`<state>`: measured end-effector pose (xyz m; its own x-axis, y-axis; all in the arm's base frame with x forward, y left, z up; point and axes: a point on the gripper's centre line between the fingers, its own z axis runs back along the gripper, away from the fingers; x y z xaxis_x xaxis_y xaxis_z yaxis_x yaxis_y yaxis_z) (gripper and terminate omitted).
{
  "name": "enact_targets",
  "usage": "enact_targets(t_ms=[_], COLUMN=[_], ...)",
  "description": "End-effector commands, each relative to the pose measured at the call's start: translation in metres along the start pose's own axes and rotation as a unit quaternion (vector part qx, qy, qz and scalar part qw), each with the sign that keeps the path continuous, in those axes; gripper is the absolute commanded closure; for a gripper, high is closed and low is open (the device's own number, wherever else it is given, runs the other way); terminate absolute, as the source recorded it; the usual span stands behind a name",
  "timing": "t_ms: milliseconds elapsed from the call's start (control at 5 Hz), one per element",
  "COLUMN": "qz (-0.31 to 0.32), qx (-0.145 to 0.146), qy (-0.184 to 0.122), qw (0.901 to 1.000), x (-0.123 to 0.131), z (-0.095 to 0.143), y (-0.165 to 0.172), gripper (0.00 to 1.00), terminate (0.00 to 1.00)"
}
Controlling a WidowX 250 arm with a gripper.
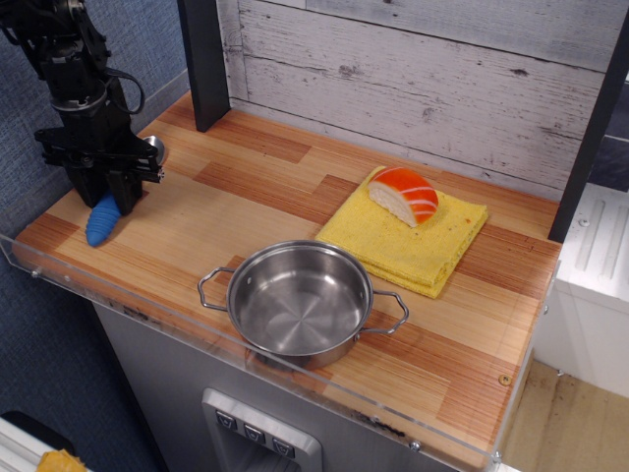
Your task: Place the blue spoon in the silver pot.
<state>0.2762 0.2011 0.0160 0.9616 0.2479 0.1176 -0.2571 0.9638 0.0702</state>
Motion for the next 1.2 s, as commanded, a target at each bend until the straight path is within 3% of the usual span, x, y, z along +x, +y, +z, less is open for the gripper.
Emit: enact_targets(t_ms=[0, 200, 400, 800, 1000], qz=[0.013, 0.046, 0.069, 0.105, 0.129], qx=[0.007, 0.035, 0.039, 0.028, 0.008], qy=[-0.037, -0.054, -0.054, -0.067, -0.088], qw=[0.9992, 0.9969, 0.9954, 0.9919, 0.9877], x=[0.004, 0.005, 0.003, -0.015, -0.028], z=[0.038, 0.055, 0.068, 0.088, 0.097], y=[0.002, -0.002, -0.011, -0.057, -0.083], gripper=[1.00, 1.00, 1.00, 1.00, 1.00], terminate=[0.00, 0.00, 0.00, 0.00, 0.00])
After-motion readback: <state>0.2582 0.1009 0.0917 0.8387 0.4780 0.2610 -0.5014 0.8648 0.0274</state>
